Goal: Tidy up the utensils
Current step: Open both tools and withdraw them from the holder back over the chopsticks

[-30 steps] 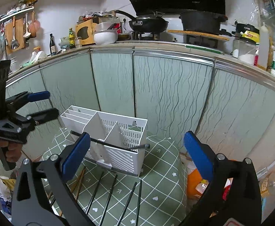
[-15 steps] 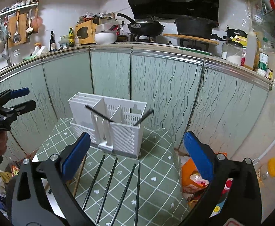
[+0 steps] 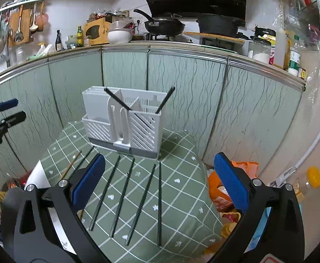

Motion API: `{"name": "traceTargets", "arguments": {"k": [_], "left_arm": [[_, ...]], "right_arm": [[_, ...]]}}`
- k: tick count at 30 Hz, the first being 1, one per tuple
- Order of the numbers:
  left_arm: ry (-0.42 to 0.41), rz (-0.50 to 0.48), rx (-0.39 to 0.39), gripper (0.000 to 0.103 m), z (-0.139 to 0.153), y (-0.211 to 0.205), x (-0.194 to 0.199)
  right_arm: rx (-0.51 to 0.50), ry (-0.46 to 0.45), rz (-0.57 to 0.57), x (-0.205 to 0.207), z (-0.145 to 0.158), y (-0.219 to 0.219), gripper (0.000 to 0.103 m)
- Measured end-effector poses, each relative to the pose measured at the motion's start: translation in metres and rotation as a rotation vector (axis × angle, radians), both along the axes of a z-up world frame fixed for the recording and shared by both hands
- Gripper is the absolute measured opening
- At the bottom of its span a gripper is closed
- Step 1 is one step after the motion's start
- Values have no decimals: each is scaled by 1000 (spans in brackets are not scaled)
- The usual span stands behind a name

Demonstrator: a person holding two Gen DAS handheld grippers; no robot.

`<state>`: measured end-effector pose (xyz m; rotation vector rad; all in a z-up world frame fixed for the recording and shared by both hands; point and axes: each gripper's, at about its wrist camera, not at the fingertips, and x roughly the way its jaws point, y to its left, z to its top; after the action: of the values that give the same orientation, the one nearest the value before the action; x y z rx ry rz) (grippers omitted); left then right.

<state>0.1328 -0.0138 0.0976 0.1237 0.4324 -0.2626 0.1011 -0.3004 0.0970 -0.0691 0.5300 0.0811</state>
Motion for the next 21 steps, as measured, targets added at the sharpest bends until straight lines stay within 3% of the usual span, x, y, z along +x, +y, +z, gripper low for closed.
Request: {"name": "traceTargets", "arguments": {"k": [9,21], "left_arm": [[47,8,-50,99,-30,9,-21],[61,60,-54,99,-69,13,-48]], "right_arm": [[30,20,-9,-26,-32,5,95],[11,62,-32,-38,-85,10,95]]}}
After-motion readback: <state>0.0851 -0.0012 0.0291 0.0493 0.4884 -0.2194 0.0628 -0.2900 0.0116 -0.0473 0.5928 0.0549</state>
